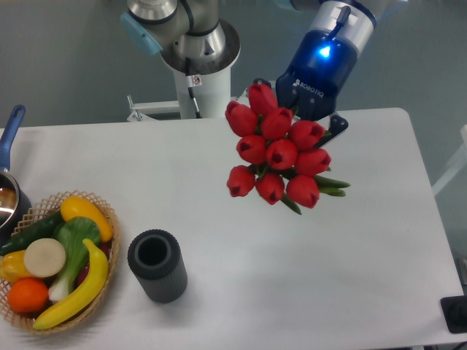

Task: Insert the flowers into the vase
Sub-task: 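Hold the red tulip bunch in the gripper above the table, then move the held tulips over the black vase and lower the stems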

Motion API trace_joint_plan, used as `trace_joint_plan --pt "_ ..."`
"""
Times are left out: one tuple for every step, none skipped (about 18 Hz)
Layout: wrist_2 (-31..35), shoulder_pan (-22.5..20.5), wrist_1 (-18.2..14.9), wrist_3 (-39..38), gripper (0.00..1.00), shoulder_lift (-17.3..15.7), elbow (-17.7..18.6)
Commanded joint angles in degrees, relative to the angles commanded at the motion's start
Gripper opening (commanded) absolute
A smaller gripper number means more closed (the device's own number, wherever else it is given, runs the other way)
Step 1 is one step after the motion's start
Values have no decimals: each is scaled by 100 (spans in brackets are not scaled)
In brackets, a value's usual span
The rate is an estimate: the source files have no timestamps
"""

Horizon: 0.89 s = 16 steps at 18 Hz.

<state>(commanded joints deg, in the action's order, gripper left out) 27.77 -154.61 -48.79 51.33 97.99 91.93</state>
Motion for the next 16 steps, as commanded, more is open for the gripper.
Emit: trace_joint_plan --pt "-9 106 62 0 37 44 0" --pt "-9 185 132 0 37 105 -17" --pt "-26 255 228 9 37 149 -18" --pt "-44 326 308 9 37 185 0" --pt "-61 370 369 9 36 211 9" --pt "-88 396 413 9 36 255 0" --pt "-140 466 466 17 36 299 -17" --pt "-167 571 475 9 36 325 -18" --pt "-184 677 475 9 36 334 -18" --pt "-202 782 475 9 36 369 -18" --pt "-246 853 475 0 36 404 -18" --pt "-272 880 475 0 36 413 0" --pt "-281 924 475 -9 36 448 0" --pt "-299 1002 475 -9 36 457 -17" --pt "-299 1012 475 -9 36 466 -26" --pt "-299 1029 475 0 36 518 -52"
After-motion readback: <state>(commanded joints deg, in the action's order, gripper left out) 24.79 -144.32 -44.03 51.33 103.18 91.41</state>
